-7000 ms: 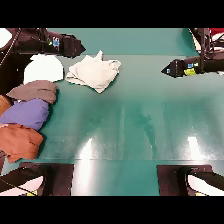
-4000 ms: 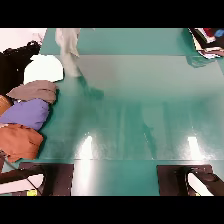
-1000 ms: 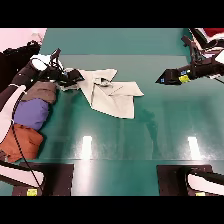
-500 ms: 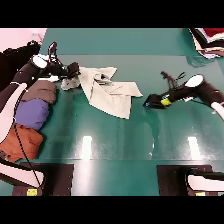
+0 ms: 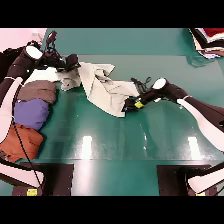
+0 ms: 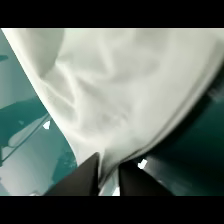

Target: Fold the shirts.

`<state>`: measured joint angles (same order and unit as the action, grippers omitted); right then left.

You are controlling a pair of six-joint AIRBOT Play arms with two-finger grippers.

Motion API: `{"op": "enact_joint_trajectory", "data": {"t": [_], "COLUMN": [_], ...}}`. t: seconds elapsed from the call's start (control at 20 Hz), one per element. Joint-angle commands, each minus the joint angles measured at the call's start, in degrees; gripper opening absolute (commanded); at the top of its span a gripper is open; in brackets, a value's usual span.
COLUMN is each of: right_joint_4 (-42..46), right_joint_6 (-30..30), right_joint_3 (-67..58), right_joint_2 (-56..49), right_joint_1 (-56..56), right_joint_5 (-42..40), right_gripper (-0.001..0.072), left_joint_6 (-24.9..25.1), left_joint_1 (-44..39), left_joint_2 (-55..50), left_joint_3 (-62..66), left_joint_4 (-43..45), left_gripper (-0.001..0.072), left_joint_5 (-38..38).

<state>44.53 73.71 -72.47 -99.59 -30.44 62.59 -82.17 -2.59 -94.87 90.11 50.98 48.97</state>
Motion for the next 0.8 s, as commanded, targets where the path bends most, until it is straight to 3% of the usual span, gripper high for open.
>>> {"op": "enact_joint_trajectory", "data": {"t": [0.0,0.25,0.4,0.75], "right_joint_4": [-0.8,-0.9,-0.9,-1.0], "right_joint_6": [-2.0,-2.9,-2.8,-2.6], "right_joint_3": [-4.7,-9.9,-14.5,-30.7], "right_joint_2": [-1.4,4.7,12.0,30.2], "right_joint_1": [-3.3,-0.6,4.3,14.3], "right_joint_5": [-1.5,0.1,2.8,6.8], "right_gripper": [0.0015,0.0014,0.0015,0.0015], "left_joint_6": [0.1,0.2,2.8,3.1], "left_joint_1": [0.0,0.0,0.0,0.0], "left_joint_2": [2.0,14.9,26.0,49.4], "left_joint_3": [1.8,1.8,1.8,1.9], "left_joint_4": [0.1,3.0,3.2,2.4], "left_gripper": [0.0026,0.0026,0.0026,0.0026], "left_joint_5": [1.9,0.0,-0.1,-0.5]}}
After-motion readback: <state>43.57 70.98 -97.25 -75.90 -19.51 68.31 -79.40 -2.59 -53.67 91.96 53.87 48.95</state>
